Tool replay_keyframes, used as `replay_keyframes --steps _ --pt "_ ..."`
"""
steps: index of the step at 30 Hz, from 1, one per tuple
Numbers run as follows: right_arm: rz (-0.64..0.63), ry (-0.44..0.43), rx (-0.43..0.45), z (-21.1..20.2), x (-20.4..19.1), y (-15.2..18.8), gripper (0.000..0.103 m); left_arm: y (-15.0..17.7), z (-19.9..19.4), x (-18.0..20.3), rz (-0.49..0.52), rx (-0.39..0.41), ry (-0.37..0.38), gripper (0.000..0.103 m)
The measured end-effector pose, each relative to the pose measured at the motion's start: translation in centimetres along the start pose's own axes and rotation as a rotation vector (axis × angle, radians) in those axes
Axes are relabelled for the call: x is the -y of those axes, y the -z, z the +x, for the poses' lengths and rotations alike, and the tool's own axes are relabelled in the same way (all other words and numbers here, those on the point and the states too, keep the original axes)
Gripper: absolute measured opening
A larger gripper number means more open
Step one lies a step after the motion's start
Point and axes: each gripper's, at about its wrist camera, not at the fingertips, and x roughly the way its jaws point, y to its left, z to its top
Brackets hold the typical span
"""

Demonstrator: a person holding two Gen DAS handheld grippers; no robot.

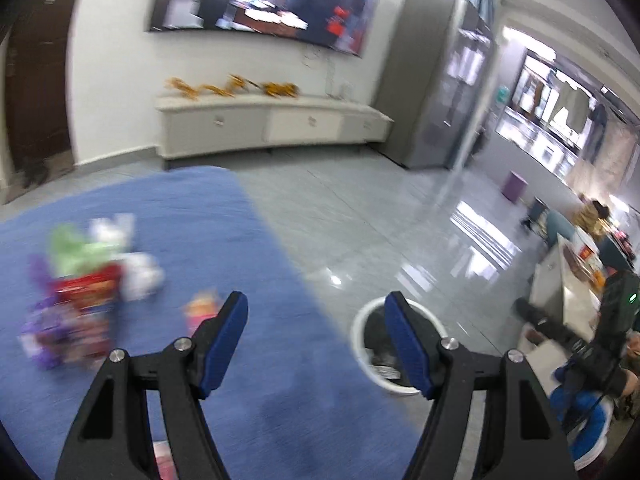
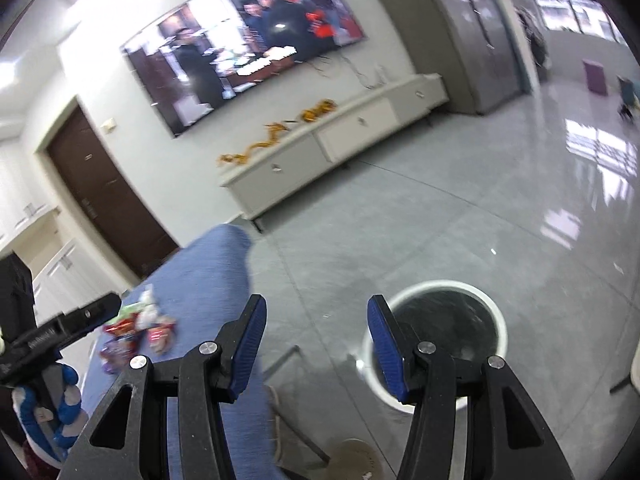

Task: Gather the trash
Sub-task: 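Move both open tools back to the trash pile on the rug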

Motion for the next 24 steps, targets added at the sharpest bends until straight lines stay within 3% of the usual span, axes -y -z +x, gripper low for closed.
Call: replay_keyframes --steps 3,6,12,20,24 --pt "-0.051 -0.043 0.01 -0.5 -3.4 -0.1 0.051 1.5 -4.0 -4.7 -0.049 0.039 -0.069 0.071" --pt "-0.096 -0.084 0.003 -0.4 -6.5 0.0 0.051 3.1 -7.9 -9.6 -0.1 0.087 -0.162 0.081" --pt "-0.19 -0.137 -0.017 0.2 -11.9 -0.1 0.051 4.3 -14.4 -18.6 -0.221 0.192 -0.307 0.081" --pt "-0.253 -0.214 -0.001 0.6 -16.9 -0.7 0.051 2.2 -22.4 -24.1 -0.282 0.376 -0.453 0.081" --pt "-0.27 -0.214 -0.038 2.5 -18.4 0.0 0.051 2.8 -20.8 -26.3 -0.317 0.337 -0.426 0.08"
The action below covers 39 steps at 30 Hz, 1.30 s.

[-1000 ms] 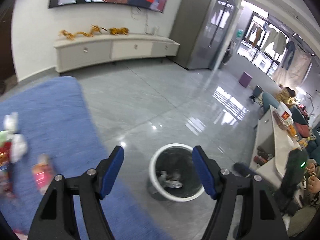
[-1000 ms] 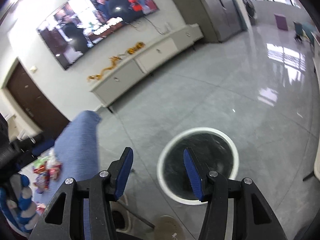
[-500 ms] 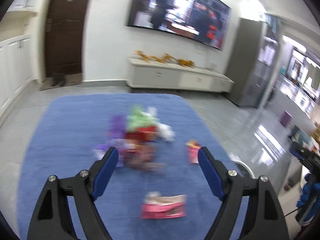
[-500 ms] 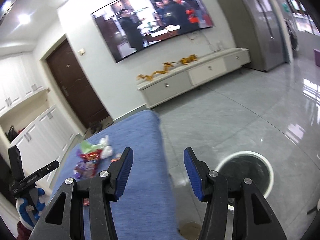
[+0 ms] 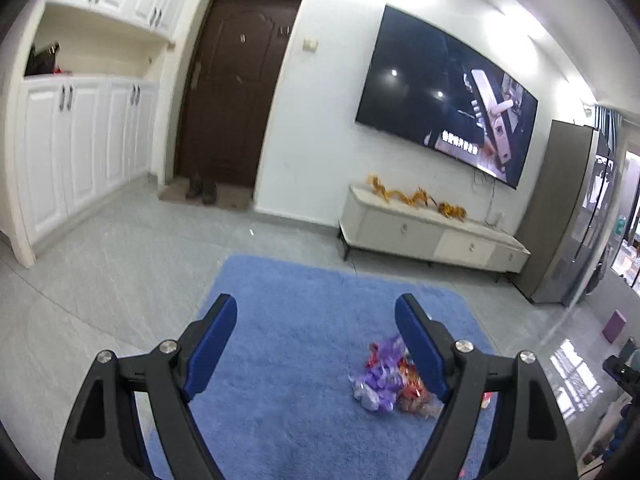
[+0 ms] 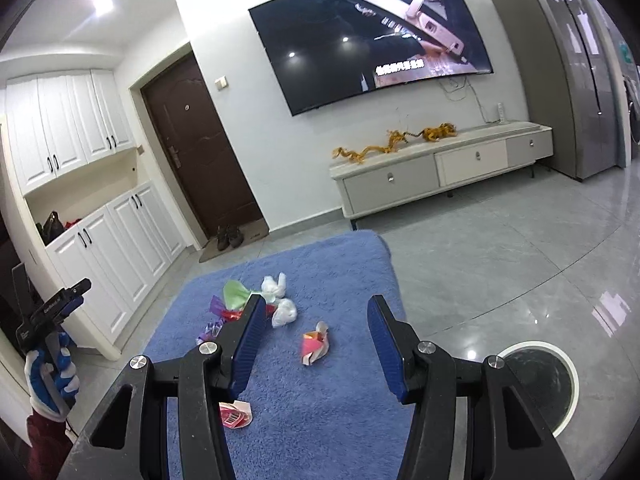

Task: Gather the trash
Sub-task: 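Move both open tools back to the trash pile on the rug, then grasp the purple plastic bag with the left tool while the right grasps a pink-yellow wrapper, then carry the purple bag and pink wrapper in both tools over the bin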

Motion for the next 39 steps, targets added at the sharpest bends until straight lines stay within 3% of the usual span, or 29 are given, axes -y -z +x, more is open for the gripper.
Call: replay_keyframes --steps 5,7,10,16,23,25,29,32,39 --pt "-0.006 0.004 -0.097 4.1 -0.6 1.5 0.051 4.6 7.8 0.6 -0.019 -0.198 0.069 0.078" --pt "-0.012 0.009 -0.141 6.2 -0.8 2.1 0.051 6.6 11.0 1.5 -0.013 -0.283 0.093 0.067" --pt "-0.018 0.008 -0.197 9.1 -1.0 2.9 0.051 8.2 14.2 2.7 0.023 -0.365 0.112 0.058" --pt "-0.005 0.011 -0.286 15.2 -0.7 3.7 0.051 10.2 17.3 4.5 0.084 -0.452 0.152 0.055" --pt "-0.026 0.013 -0.362 19.7 -0.6 4.9 0.051 11.7 17.9 5.0 0.109 -0.457 0.191 0.054" --pt "-0.028 0.014 -0.381 20.7 -0.5 5.4 0.05 11.9 18.1 5.5 0.125 -0.453 0.196 0.046" --pt "-0.025 0.014 -0.4 21.8 -0.5 6.4 0.035 12.2 17.9 6.1 0.134 -0.457 0.233 0.031" --pt "-0.023 0.014 -0.385 21.5 -0.4 6.6 0.03 12.2 17.6 6.1 0.122 -0.459 0.238 0.028" --pt "-0.041 -0.01 -0.334 17.7 -1.3 6.5 0.03 11.6 14.9 5.3 0.079 -0.436 0.221 0.027"
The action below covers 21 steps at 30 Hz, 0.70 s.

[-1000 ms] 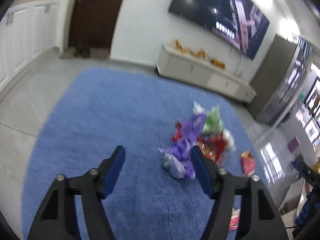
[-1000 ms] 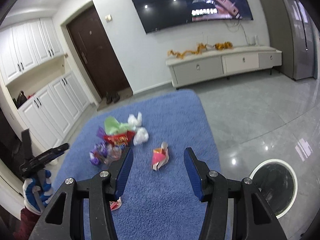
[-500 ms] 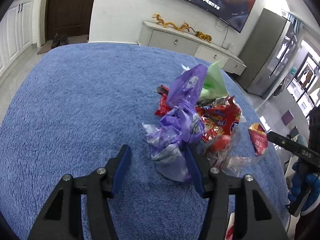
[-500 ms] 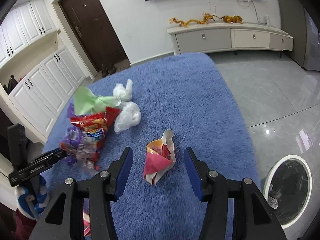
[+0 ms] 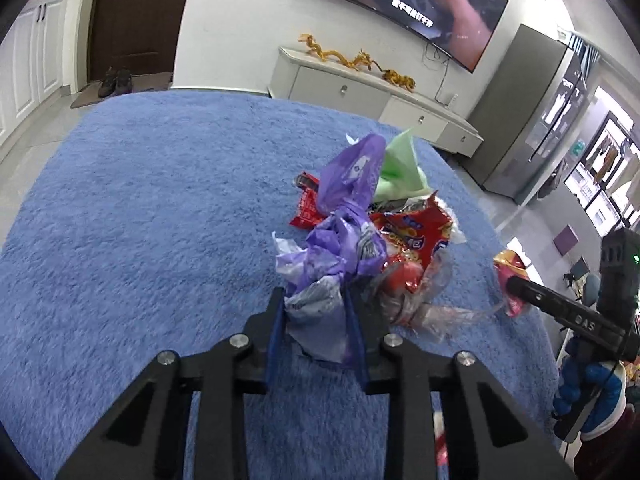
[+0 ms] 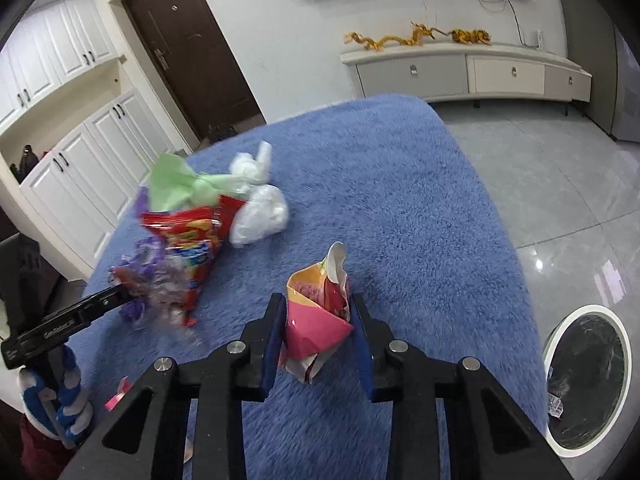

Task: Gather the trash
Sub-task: 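Carry the purple bag and pink wrapper in both tools over the bin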

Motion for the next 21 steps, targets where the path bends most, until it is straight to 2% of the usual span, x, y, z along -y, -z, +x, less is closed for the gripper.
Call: replay_keyframes --steps 5,9,14,21 --pt "0.012 -0.019 0.053 -3.8 -0.8 1.5 0.03 1.2 -2.8 -0.8 -0.042 0.014 -0.003 0.027" --pt "0.047 -0.018 0.098 -7.2 -0.6 2.4 0.03 1.4 -5.7 0.8 -0.017 0.058 0.018 0.027" --pt "0.079 0.022 0.176 -12.4 0.1 3.9 0.03 1.3 -8.0 5.5 0.065 0.121 0.108 0.027" --pt "0.142 0.094 0.261 -18.6 2.5 7.0 0.03 0.8 -8.0 13.0 0.149 0.111 0.271 0.027"
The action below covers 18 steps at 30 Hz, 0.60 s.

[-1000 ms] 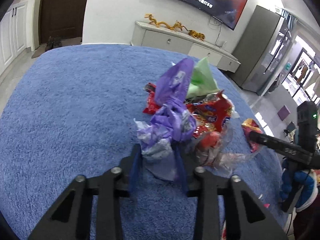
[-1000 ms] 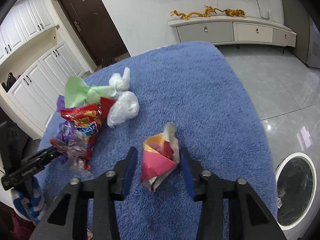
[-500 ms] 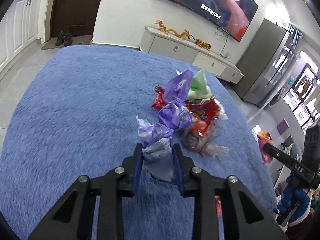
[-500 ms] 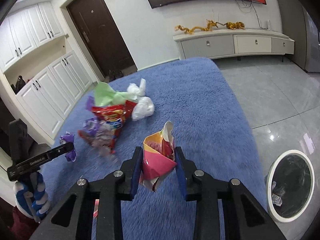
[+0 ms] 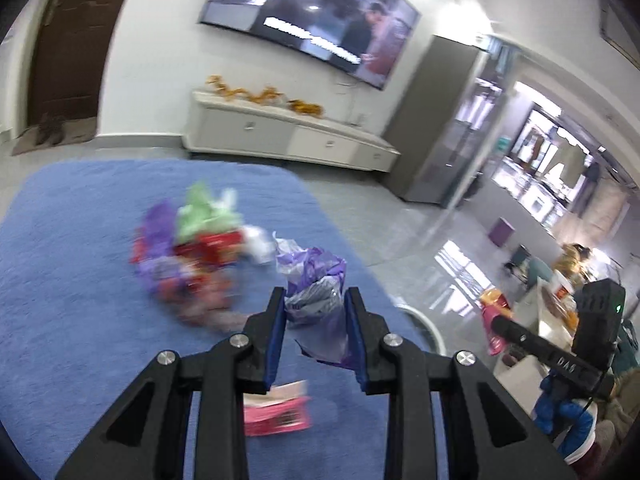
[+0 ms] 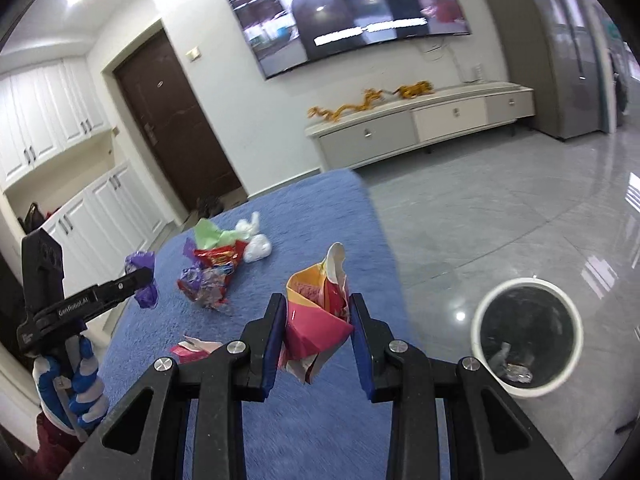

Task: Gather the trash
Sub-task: 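Carry the purple bag and pink wrapper in both tools over the bin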

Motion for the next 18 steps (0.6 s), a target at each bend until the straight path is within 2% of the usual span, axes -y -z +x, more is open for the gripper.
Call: replay_keyframes --steps 5,11,18 --pt "0.037 0.062 0.059 -3.2 3.0 -0.1 0.03 -1.2 2.0 5.4 0.04 -0.008 0.105 0.027" --pt "0.108 0.135 0.116 -5.6 7.4 0.0 0.03 -2.3 5.9 11.4 0.106 -0.063 0.17 0.027" --pt "0.199 0.199 0.124 -6.2 12.9 0.6 0.03 -2.2 11.3 17.5 0.176 -0.151 0.217 0.027"
